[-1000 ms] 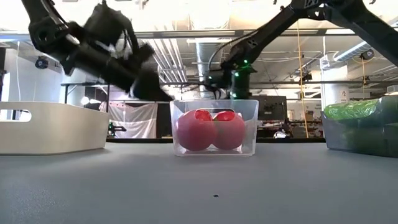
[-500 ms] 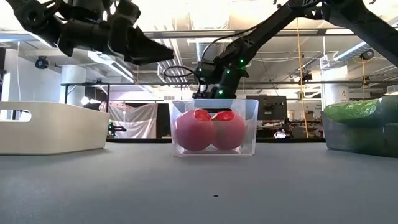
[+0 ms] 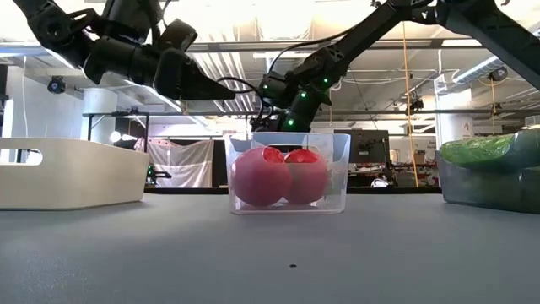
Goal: Sort produce into baskets
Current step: Put the green lime into the white bin
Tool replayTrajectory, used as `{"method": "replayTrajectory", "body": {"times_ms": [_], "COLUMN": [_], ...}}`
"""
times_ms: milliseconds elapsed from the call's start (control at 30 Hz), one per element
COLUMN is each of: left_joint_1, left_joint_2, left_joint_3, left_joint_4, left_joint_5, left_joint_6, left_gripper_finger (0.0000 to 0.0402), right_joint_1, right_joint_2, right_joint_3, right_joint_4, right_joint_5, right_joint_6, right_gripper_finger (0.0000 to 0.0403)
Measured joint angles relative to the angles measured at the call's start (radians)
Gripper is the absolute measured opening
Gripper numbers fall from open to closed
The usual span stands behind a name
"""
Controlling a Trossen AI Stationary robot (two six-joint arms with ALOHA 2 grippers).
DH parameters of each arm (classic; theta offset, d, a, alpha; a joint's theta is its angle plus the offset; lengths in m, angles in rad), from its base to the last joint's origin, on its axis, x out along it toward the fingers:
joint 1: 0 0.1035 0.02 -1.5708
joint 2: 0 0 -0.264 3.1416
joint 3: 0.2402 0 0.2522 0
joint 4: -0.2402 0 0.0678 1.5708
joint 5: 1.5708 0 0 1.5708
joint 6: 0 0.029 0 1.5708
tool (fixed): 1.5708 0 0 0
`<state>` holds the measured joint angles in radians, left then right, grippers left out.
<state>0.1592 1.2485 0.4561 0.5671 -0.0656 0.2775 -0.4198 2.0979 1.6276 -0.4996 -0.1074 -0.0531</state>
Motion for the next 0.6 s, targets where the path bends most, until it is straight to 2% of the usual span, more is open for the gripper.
{"method": "replayTrajectory", "body": {"times_ms": [100,333,467,600], "left_joint_1": [0.034,0.231,0.371,0.455], "left_joint_2": [-0.025,-0.083,-0.034,0.041], "left_joint_3": [0.038,0.24,0.269,0.241], "left_joint_4": [-0.109,-0.514,-0.499,-0.402], "left_joint_5": [0.034,0.279,0.443,0.46], "left_joint_6": [0.025,0.076,0.029,0.001], "left_gripper_finger": [0.0242,0.0242,0.0242,0.0242], "right_joint_1": [0.006,0.035,0.04,0.037], "right_joint_2": [-0.006,-0.114,-0.196,-0.3], "right_joint_3": [0.0,-0.005,-0.038,-0.12], "right_joint_4": [-0.007,-0.146,-0.161,-0.133], "right_joint_5": [0.0,0.003,0.048,0.058], "right_joint_6": [0.008,-0.008,0.0,0.008], "right_gripper_finger": [0.0274,0.0307,0.0306,0.0302]}}
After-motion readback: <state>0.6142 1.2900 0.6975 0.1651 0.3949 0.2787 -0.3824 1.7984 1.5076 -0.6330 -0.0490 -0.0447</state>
